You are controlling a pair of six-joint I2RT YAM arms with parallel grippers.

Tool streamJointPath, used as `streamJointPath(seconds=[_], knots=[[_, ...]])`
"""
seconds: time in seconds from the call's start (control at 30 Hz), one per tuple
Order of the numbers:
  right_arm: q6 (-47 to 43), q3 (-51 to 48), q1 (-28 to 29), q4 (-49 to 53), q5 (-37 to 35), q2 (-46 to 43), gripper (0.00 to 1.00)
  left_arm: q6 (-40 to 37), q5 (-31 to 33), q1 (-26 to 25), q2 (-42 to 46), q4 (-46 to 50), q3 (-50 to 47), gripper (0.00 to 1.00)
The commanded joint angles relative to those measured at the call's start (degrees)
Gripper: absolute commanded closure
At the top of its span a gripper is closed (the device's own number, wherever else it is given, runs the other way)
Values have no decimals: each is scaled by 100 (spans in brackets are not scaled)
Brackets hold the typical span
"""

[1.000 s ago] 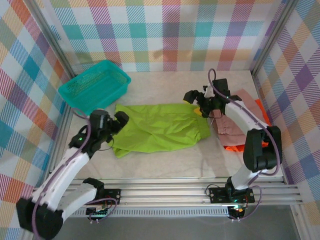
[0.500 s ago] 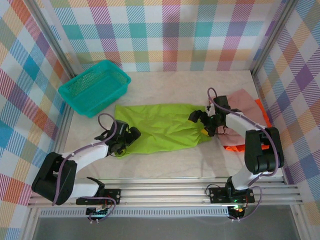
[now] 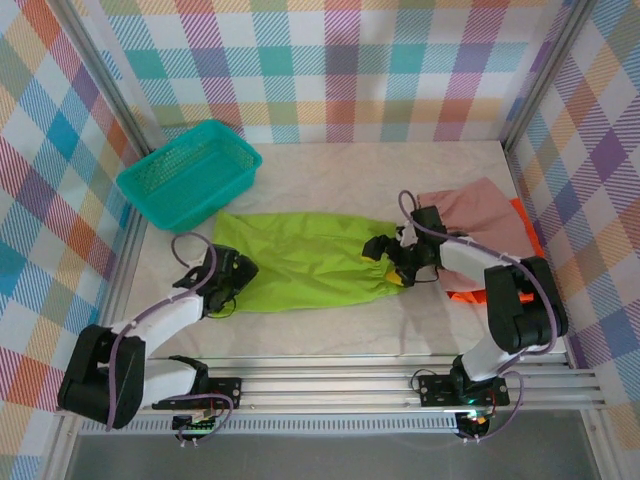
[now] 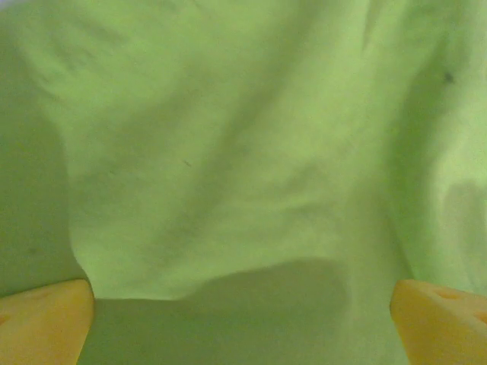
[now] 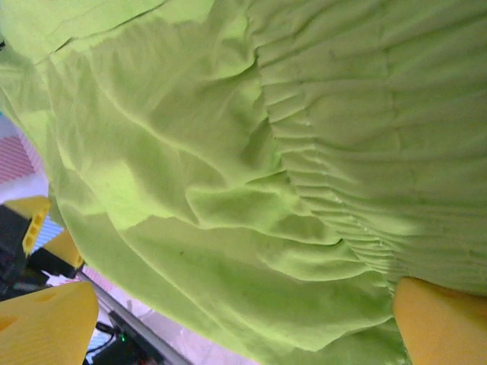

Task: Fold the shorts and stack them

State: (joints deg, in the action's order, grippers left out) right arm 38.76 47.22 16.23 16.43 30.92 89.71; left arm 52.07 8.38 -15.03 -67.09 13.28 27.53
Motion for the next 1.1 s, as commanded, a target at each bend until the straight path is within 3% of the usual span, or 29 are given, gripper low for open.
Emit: streamJointPath(seconds=[0.0,0.17,0.33,0.43,0.6,0.77,1.07], knots=[[-118,56,-16,459,-207,-520,1,-485,299,211,432,1140,275,0],[-862,584,-278,1358,-1056,-1231,1,-702,-190,90,1182,1584,1199,0],[-1247,924,-792,1597,-1237,-663,0,-541,-418,-502,1059,1432,1781,0],[-1337,1103,-841,1488,-1101,-150,1,-313,-654,-772,561,955,1638,0],[-1275,1135,-842,1152,-938,327,5,-31,-472,-1255,-351,81,1180,0],[-1304,1180,-832,1068,-806,753,11,160,-426,-1411,-1025,-516,686,0],[-971,1017,-606,615,-370,1048,22,285,-290,-1537,-1454,-887,194,0]])
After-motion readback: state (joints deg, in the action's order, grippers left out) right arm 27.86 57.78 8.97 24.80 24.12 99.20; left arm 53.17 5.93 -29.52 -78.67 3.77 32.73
